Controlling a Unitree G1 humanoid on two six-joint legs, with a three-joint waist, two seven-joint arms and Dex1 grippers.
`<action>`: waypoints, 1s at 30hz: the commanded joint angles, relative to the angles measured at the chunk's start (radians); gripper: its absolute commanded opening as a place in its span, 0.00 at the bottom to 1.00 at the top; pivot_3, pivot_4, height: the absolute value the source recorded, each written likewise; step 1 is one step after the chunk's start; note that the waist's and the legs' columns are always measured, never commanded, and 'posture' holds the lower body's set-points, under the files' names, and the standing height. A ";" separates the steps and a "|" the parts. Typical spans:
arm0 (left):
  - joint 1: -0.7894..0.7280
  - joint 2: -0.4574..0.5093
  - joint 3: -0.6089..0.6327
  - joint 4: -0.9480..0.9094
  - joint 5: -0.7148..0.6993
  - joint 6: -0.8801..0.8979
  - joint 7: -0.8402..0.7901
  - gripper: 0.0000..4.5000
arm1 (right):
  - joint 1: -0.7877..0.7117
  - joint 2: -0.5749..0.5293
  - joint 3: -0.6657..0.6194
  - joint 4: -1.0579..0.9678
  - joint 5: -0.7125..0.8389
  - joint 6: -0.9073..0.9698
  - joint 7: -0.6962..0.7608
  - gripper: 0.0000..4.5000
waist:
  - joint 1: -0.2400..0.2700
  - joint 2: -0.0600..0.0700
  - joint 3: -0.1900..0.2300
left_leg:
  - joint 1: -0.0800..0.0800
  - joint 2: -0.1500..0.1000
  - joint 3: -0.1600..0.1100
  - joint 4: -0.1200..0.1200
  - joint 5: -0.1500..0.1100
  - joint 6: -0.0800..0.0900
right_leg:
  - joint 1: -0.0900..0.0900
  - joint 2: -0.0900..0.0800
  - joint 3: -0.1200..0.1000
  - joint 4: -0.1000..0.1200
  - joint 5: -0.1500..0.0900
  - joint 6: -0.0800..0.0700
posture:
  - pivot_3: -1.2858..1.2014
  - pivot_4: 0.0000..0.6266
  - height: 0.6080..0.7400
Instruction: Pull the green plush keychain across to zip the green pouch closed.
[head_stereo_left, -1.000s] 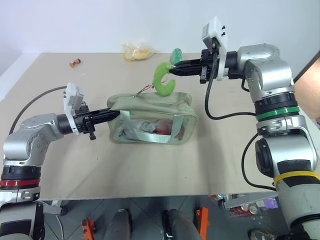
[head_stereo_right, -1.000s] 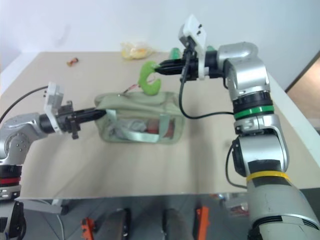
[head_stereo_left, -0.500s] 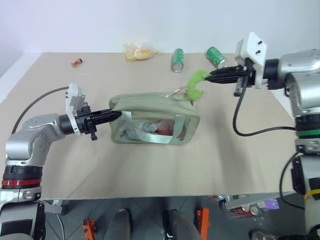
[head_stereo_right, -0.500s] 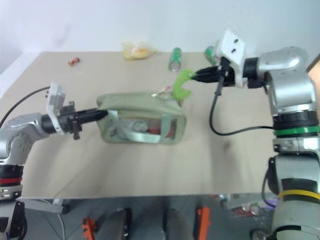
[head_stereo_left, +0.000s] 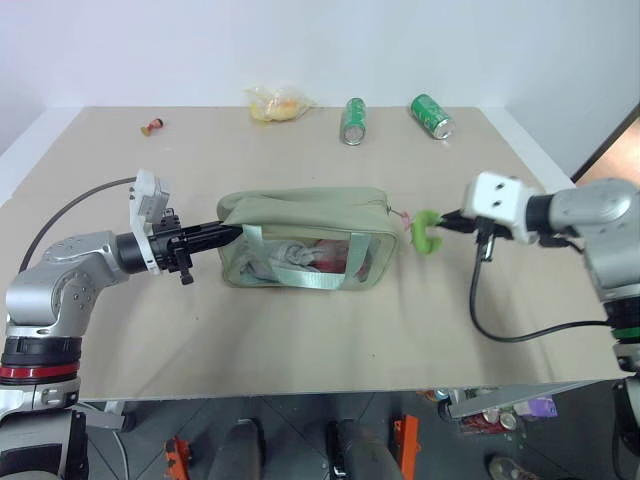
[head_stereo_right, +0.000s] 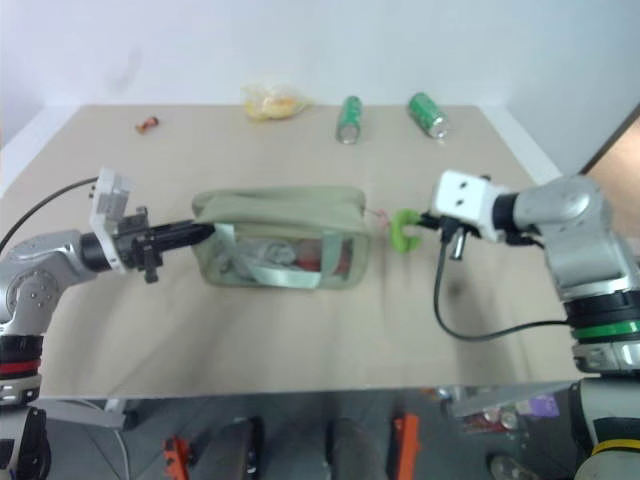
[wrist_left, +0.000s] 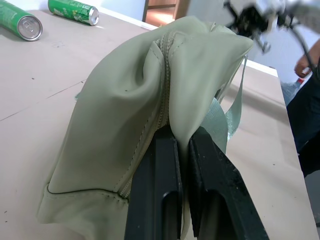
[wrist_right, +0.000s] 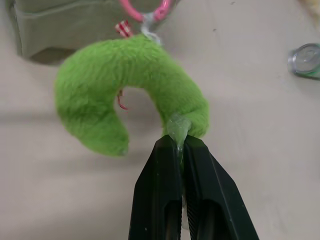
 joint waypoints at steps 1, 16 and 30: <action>0.003 0.006 -0.004 -0.030 -0.011 0.016 0.006 0.00 | 0.050 0.056 0.034 -0.012 -0.027 0.032 -0.044 0.01 | 0.000 0.000 0.000 | 0.000 0.000 0.000 0.000 0.000 0.000 | 0.000 0.000 0.000 0.000 0.000 0.000 | 0.52 0.24 1.00; -0.013 -0.007 -0.007 -0.024 -0.018 0.011 0.011 0.00 | 0.087 0.163 0.164 0.102 -0.170 -0.056 -0.073 0.01 | -0.004 -0.006 -0.004 | 0.012 0.000 0.000 0.003 -0.001 -0.002 | 0.013 -0.003 -0.002 -0.003 0.001 0.002 | 0.52 0.24 1.00; -0.038 -0.055 0.017 0.012 -0.022 0.002 0.063 0.00 | 0.055 0.153 0.082 0.081 -0.118 -0.020 -0.052 0.01 | -0.002 -0.007 -0.004 | 0.012 0.000 0.000 0.001 -0.001 -0.001 | 0.014 -0.004 -0.003 -0.003 0.001 0.001 | 0.52 0.24 1.00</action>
